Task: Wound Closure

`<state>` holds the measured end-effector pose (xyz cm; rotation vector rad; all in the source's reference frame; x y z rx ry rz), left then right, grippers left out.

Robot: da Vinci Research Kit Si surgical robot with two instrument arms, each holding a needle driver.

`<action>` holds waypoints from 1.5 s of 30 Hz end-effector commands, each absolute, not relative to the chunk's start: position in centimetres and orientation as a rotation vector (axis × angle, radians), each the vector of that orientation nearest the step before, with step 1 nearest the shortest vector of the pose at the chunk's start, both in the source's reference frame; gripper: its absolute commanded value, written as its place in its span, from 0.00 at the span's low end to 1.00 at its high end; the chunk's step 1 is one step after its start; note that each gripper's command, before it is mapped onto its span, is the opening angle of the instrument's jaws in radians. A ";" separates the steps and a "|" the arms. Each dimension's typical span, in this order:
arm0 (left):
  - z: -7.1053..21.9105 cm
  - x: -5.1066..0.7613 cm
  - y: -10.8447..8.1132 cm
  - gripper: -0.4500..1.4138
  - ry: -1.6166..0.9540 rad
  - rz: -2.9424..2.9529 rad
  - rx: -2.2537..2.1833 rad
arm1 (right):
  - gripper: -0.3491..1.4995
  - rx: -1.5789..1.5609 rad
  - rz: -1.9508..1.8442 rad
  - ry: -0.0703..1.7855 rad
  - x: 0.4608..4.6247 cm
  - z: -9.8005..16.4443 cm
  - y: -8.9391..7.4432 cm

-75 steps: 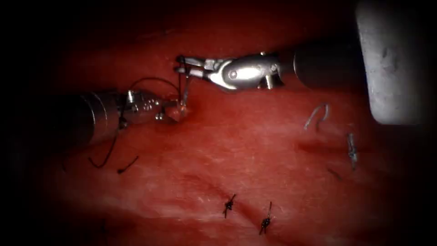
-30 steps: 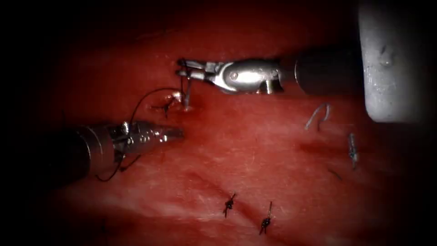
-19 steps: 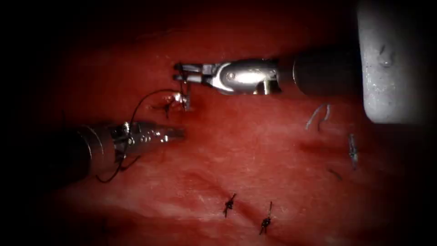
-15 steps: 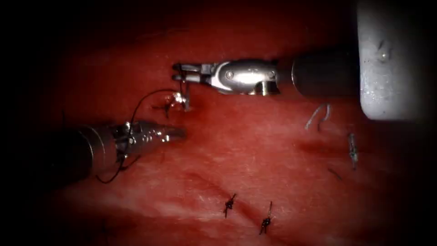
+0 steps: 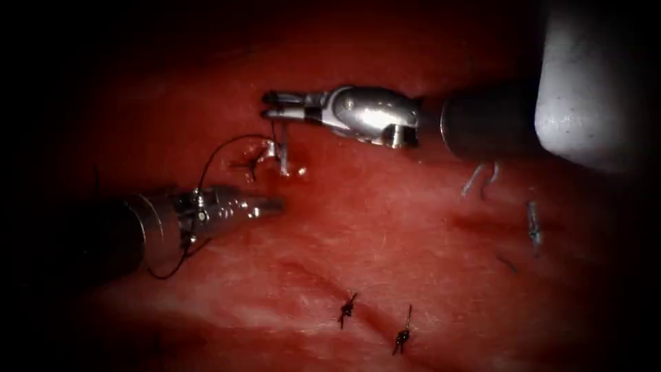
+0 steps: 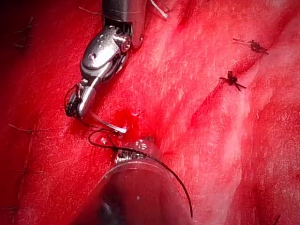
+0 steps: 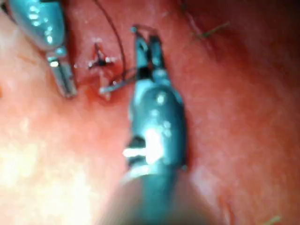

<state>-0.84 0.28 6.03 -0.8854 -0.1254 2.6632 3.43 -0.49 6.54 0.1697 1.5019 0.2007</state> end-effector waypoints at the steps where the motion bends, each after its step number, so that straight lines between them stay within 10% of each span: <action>1: 6.1 -0.89 0.3 0.12 -0.125 2.664 -0.887 | 0.00 0.177 0.218 1.504 3.48 6.6 -0.5; 45: 6.1 -0.74 0.3 0.12 -0.136 2.671 -0.901 | 0.00 1.027 0.934 1.267 3.56 6.7 -0.7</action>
